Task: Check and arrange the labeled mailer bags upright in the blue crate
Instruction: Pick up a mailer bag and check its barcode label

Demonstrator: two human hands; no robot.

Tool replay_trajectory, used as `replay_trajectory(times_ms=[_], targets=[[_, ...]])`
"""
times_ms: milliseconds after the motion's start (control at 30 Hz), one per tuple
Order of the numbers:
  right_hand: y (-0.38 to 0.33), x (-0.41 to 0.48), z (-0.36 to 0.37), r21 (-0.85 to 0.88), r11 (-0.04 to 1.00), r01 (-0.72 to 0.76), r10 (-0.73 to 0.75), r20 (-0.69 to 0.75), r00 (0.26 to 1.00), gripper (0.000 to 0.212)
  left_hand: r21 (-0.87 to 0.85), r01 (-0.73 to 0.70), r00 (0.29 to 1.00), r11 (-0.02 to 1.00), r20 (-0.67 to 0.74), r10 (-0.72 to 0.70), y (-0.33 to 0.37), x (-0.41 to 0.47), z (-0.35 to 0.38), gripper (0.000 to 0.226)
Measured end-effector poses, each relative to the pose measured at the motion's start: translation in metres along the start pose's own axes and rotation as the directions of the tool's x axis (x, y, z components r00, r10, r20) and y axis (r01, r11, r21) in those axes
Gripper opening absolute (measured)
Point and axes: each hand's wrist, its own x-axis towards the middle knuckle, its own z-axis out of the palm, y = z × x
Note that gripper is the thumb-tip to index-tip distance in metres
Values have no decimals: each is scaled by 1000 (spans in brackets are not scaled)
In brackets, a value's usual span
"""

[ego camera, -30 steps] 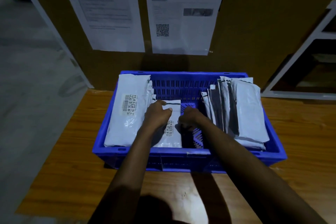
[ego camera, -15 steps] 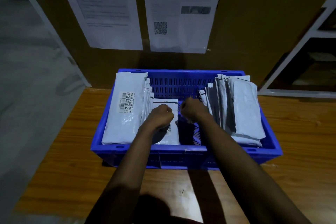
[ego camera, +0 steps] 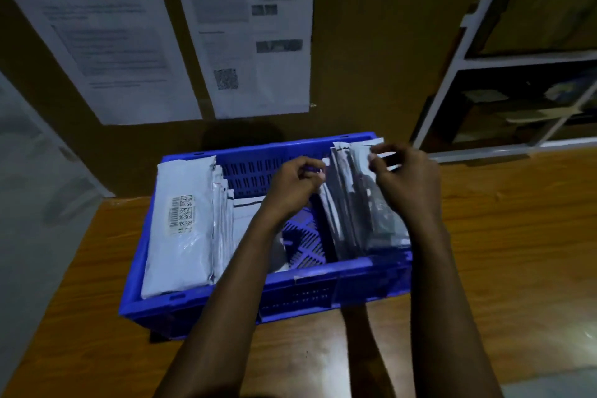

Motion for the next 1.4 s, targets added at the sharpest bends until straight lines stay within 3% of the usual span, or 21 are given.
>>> replay_trajectory(times_ms=[100, 200, 267, 367, 533, 767, 933, 1067, 1200, 1400], targets=[[29, -1, -10, -45, 991, -125, 125, 3, 992, 19, 99, 32, 996, 995, 74, -39, 9, 0, 28, 9], [47, -8, -8, -49, 981, -186, 189, 68, 980, 27, 263, 79, 980, 962, 158, -124, 17, -9, 55, 37], [50, -13, -8, -13, 981, -196, 196, 92, 976, 29, 349, 96, 975, 932, 158, -159, 19, -14, 68, 49], [51, -17, -10, 37, 979, -201, 196, 108, 975, 29, 380, 98, 984, 920, 100, -146, 18, -16, 79, 43], [51, -19, -15, 173, 960, -220, 210, 78, 975, 32, 257, 52, 993, 965, 86, -76, 13, -15, 70, 11], [53, -17, -17, 233, 952, -197, 190, 54, 980, 50, 53, -59, 997, 997, -55, 61, 1, -9, 24, 1], [45, -14, -12, 478, 839, -260, 165, 230, 959, 36, -136, -95, 980, 986, -186, 69, 5, -15, -14, 3], [36, -14, -4, 668, 696, -265, 106, 269, 957, 45, -282, -54, 967, 958, -256, -21, 3, -18, -33, 8], [35, -14, -4, 693, 663, -282, 70, 318, 945, 45, -319, -87, 959, 944, -284, -7, -2, -22, -35, 14], [31, -10, -11, 596, 719, -357, 113, 406, 907, 41, -348, -178, 915, 921, -402, 25, -1, -24, -31, 19]])
